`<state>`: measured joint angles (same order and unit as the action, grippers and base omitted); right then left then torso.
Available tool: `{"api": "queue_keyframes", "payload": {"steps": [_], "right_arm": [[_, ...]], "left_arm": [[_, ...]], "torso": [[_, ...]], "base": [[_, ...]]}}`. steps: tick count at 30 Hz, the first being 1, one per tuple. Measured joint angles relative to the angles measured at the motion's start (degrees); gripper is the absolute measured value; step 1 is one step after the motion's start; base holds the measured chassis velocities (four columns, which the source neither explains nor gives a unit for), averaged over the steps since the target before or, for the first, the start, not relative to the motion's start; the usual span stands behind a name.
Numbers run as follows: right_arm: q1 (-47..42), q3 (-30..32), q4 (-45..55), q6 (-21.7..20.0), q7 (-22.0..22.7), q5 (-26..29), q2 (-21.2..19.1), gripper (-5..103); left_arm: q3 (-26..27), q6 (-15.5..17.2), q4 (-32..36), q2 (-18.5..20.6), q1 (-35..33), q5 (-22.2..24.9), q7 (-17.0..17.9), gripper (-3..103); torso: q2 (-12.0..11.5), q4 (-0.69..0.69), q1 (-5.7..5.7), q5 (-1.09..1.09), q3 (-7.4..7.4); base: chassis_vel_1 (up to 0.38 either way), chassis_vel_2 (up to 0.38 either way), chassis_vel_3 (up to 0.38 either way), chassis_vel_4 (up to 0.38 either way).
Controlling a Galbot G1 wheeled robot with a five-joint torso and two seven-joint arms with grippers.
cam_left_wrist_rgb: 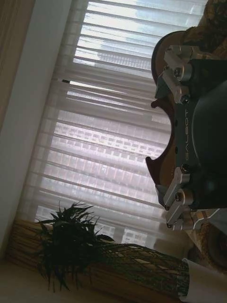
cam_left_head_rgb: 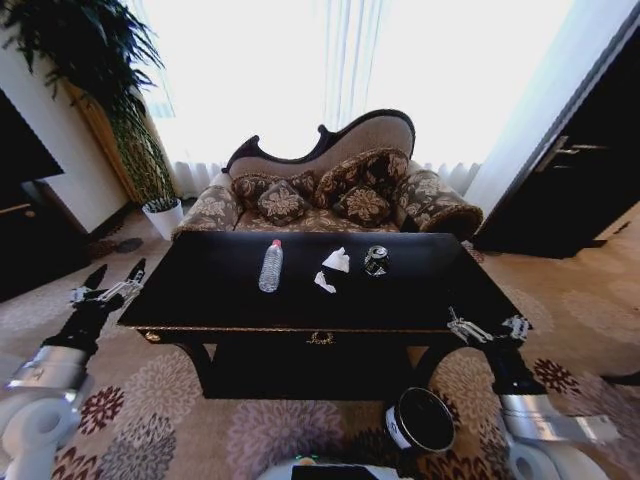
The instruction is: Move to the front of the table and place the trash on the table into the trash bin.
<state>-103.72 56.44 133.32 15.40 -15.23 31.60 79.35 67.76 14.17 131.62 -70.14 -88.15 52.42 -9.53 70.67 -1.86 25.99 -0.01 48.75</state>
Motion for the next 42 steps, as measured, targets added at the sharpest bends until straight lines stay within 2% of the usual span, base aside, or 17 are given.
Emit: {"api": "queue_keyframes", "payload": {"steps": [3,9,11,14,20,24,27,30,35,40,42], "right_arm": [[-0.08,-0.14,0.89,0.34,-0.02,-0.03,0.27,100],[0.12,-1.84,2.79,0.44,0.05,-0.55,0.55,100],[0.24,-2.89,3.53,0.34,0.06,-1.01,0.42,100],[-0.17,-4.26,4.87,0.80,0.02,-1.92,0.72,100],[-0.61,-5.52,5.87,1.51,-0.27,-3.02,1.34,100],[-1.63,-7.58,7.15,2.90,-0.63,-4.83,2.63,100],[-1.85,-8.68,8.04,2.90,-0.55,-5.49,3.31,100],[-2.37,-10.41,9.55,2.49,-0.23,-7.14,4.49,100],[-3.34,-12.67,9.98,3.24,-0.18,-9.74,5.93,100],[-4.26,-17.08,10.03,4.57,-0.25,-14.66,8.26,100],[-4.42,-19.21,10.03,4.70,-0.27,-17.01,9.03,100]], "left_arm": [[-2.80,2.01,2.95,0.26,1.12,2.84,4.39,100],[-6.11,4.10,5.23,1.47,2.52,3.29,8.49,100],[-6.43,4.86,5.70,2.02,2.80,3.46,9.74,100],[-9.87,7.70,5.62,4.64,5.14,5.05,13.18,100],[-14.65,10.09,3.38,8.41,9.39,5.32,14.96,100],[-19.02,11.95,-0.59,12.24,15.31,6.26,16.38,100],[-20.96,12.68,-2.43,13.74,17.81,7.28,17.04,100],[-25.84,13.73,-6.00,16.14,21.97,8.29,18.72,100],[-29.95,14.13,-8.55,17.08,24.83,8.30,20.12,100],[-34.65,15.21,-10.86,17.71,28.58,8.45,21.05,100],[-37.70,16.66,-11.91,17.68,30.88,7.94,22.50,100]], "torso": [[-0.04,0.00,0.07,0.00,0.02],[-0.03,-0.02,0.02,0.00,0.00],[-0.02,0.02,0.00,0.00,0.00],[-0.01,0.00,0.00,-0.01,0.00],[-0.02,0.00,0.03,0.00,0.01],[-0.01,-0.02,0.02,0.00,0.00],[-0.02,-0.01,0.02,-0.02,0.00],[-0.02,-0.01,0.03,-0.01,0.01],[-0.02,0.00,0.02,-0.01,0.01],[-0.02,0.00,0.02,0.00,0.00],[-0.02,-0.01,0.02,-0.01,0.00]], "base": [[0.000,0.000,0.000,0.000],[0.000,0.000,0.000,0.000],[0.000,0.000,0.000,0.000],[0.000,0.000,0.000,0.000],[0.000,0.000,0.000,0.000],[0.000,0.000,0.000,0.000],[0.000,0.000,0.000,0.000],[0.000,0.000,0.000,0.000],[0.000,0.000,0.000,0.000],[0.000,0.000,0.000,0.000],[0.000,0.000,0.000,0.000]]}}
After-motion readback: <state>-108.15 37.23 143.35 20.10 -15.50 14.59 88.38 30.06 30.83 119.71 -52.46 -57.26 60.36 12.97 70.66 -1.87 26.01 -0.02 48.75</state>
